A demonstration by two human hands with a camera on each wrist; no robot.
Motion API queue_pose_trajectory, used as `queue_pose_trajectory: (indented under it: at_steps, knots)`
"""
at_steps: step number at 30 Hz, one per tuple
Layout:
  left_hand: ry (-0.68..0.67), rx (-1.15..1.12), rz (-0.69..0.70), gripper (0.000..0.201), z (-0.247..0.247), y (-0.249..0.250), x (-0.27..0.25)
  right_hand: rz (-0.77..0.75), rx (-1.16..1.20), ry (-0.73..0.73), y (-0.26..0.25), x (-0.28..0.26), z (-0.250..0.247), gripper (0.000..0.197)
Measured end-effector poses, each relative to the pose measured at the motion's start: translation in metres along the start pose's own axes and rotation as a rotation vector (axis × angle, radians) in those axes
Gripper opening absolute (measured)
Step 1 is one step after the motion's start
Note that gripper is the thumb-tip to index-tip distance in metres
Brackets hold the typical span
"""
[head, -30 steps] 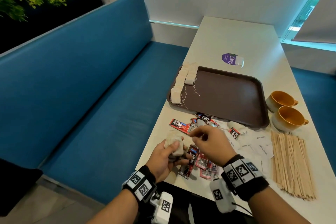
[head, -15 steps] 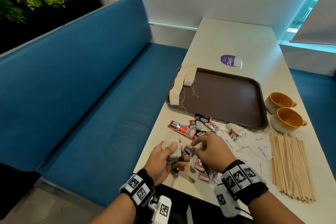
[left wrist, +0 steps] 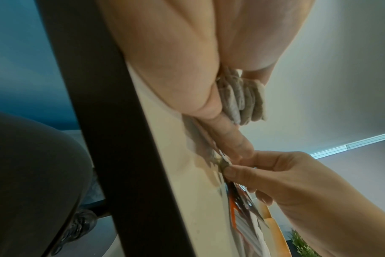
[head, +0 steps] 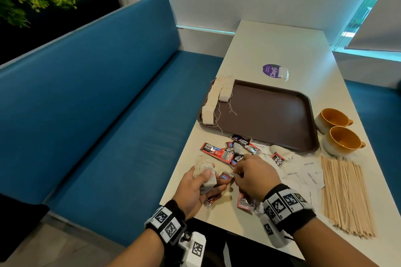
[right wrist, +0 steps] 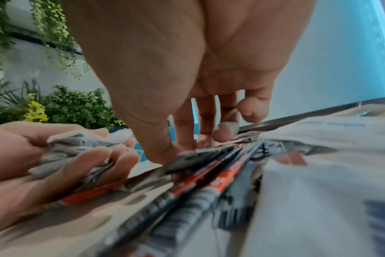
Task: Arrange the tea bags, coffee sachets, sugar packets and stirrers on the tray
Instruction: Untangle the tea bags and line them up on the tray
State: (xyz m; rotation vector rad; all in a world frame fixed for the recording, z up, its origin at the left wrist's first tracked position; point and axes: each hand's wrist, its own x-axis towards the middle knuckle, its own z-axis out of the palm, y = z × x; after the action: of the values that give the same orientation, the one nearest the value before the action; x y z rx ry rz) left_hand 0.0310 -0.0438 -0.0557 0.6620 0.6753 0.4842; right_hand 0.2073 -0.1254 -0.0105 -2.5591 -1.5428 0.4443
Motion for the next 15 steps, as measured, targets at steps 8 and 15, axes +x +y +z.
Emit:
queue_pose_trajectory:
  at_steps: [8, 15]
  knots:
    - [0.004, 0.03, -0.014, 0.026, 0.004, 0.003, -0.003, 0.177, 0.732, 0.136, 0.019, -0.006, -0.027, 0.009]
    - [-0.025, 0.089, -0.018, 0.026, 0.005, 0.001, -0.004, -0.023, 0.876, 0.303, -0.004, -0.014, -0.037, 0.007]
